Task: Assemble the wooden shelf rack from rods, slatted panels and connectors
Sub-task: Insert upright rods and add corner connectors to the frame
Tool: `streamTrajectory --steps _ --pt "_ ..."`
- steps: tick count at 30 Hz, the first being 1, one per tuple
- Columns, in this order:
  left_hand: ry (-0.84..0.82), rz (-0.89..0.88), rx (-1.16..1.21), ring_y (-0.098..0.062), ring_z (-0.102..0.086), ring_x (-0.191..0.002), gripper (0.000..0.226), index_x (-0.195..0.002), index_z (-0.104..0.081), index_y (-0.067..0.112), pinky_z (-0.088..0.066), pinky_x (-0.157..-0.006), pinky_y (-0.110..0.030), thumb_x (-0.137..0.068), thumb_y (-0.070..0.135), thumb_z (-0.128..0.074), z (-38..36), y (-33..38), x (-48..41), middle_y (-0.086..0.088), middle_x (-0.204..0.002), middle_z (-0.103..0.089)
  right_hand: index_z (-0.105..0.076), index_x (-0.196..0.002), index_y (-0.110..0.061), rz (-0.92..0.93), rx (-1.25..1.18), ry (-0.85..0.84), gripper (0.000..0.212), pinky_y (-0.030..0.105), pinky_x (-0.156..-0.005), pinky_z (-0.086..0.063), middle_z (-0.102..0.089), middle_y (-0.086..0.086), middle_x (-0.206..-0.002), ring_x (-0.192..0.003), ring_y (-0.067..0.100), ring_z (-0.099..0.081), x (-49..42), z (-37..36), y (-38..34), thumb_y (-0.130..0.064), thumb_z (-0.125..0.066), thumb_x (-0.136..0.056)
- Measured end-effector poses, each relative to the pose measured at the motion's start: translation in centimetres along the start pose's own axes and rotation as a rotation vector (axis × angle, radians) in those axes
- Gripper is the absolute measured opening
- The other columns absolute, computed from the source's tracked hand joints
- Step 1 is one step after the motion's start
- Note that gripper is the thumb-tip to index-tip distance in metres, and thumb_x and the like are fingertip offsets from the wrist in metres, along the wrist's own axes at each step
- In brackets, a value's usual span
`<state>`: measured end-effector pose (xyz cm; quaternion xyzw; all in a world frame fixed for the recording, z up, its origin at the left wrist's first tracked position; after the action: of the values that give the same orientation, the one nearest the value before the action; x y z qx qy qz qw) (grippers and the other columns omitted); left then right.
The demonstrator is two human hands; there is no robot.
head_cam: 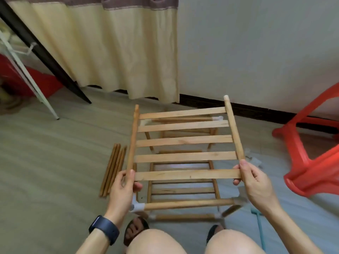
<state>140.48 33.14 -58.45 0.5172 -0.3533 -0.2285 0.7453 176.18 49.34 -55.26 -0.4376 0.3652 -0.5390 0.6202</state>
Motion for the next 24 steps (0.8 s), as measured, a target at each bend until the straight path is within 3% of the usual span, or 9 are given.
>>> streamTrajectory --steps 2,7,11,19,22,24 --pt "0.075 0.019 0.038 -0.017 -0.062 -0.066 0.026 -0.103 -0.060 0.016 -0.048 -0.056 -0.030 -0.103 0.038 -0.047 -0.3 -0.8 0.9 -0.005 -0.069 -0.064 -0.069 -0.083 -0.019 -0.053 -0.015 0.018 0.046 0.043 -0.071 -0.052 -0.070 0.007 -0.067 -0.070 0.024 -0.069 0.6 -0.3 1.2 -0.053 -0.042 -0.097" --pt "0.144 0.020 0.062 -0.011 -0.055 -0.052 0.026 -0.105 -0.060 0.024 -0.045 -0.052 -0.029 -0.101 0.047 -0.047 -1.2 -2.0 0.5 0.002 -0.064 -0.057 -0.070 -0.088 -0.015 -0.161 -0.074 0.097 0.044 0.041 -0.063 -0.057 -0.066 0.005 -0.061 -0.063 0.024 -0.066 1.2 -0.9 3.5 -0.050 -0.047 -0.099" --pt "0.175 -0.027 0.032 -0.009 -0.049 -0.049 0.027 -0.106 -0.060 0.027 -0.043 -0.049 -0.030 -0.099 0.051 -0.048 -1.8 -0.9 -1.6 0.004 -0.062 -0.054 -0.069 -0.087 -0.016 -0.163 -0.072 0.120 0.042 0.040 -0.062 -0.048 -0.062 0.005 -0.058 -0.061 0.023 -0.061 0.2 -1.3 3.7 -0.049 -0.047 -0.100" --pt "0.124 0.011 0.063 -0.015 -0.050 -0.057 0.030 -0.111 -0.060 0.021 -0.045 -0.056 -0.033 -0.100 0.047 -0.050 -3.9 0.6 -6.6 0.000 -0.068 -0.055 -0.062 -0.083 -0.009 -0.160 -0.033 0.053 0.049 0.035 -0.059 -0.046 -0.056 -0.002 -0.058 -0.055 0.011 -0.055 -3.3 -2.0 2.4 -0.056 -0.051 -0.093" --pt "0.043 0.050 0.097 -0.017 -0.054 -0.063 0.026 -0.115 -0.060 0.019 -0.043 -0.057 -0.031 -0.106 0.037 -0.044 -4.5 1.0 -6.8 -0.002 -0.071 -0.058 -0.060 -0.094 -0.008 -0.178 -0.077 -0.031 0.049 0.034 -0.060 -0.047 -0.053 -0.002 -0.062 -0.057 0.013 -0.053 -3.8 -1.6 2.6 -0.056 -0.050 -0.090" --pt "-0.027 0.077 0.114 -0.017 -0.055 -0.064 0.028 -0.121 -0.058 0.014 -0.040 -0.057 -0.030 -0.108 0.029 -0.037 -4.9 1.5 -6.9 -0.004 -0.074 -0.061 -0.060 -0.104 -0.011 -0.216 -0.137 -0.066 0.038 0.036 -0.064 -0.048 -0.054 0.000 -0.069 -0.062 0.015 -0.055 -3.8 -1.4 3.2 -0.046 -0.047 -0.099"
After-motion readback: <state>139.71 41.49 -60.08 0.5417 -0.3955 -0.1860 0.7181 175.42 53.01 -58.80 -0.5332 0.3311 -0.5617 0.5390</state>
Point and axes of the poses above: each hand's wrist, its own x-axis away from the middle knuckle, its own z-axis out of the back of the hand, y = z × x, the point moved 8 cm from there along -x, towards the middle knuckle
